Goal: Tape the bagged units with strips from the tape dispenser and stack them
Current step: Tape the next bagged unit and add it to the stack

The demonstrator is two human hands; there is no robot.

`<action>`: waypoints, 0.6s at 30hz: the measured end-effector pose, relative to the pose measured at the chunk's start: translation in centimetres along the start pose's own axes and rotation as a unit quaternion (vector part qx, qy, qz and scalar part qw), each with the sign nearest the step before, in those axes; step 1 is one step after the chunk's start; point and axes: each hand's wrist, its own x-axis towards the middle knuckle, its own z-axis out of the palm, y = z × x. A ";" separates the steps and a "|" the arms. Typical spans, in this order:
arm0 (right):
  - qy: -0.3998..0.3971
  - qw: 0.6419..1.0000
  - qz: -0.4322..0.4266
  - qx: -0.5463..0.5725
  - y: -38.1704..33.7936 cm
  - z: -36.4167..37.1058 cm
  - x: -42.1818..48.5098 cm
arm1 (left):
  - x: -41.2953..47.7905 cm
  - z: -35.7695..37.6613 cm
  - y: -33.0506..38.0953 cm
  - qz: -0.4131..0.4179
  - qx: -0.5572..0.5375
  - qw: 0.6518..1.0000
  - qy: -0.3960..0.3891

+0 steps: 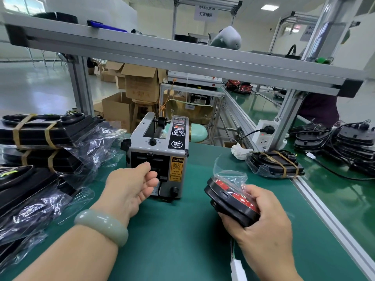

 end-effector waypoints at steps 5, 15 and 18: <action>-0.009 0.999 -0.029 -0.021 -0.2 0.1 0.0 | 0.3 0.5 0.1 0.009 -0.011 1.000 0.028; -0.009 0.999 -0.039 -0.030 -0.2 0.1 0.0 | 0.5 1.2 -0.5 0.021 -0.008 0.996 0.086; -0.004 1.000 -0.027 -0.015 0.1 0.0 0.0 | -1.5 0.7 -0.3 0.014 -0.024 1.000 0.015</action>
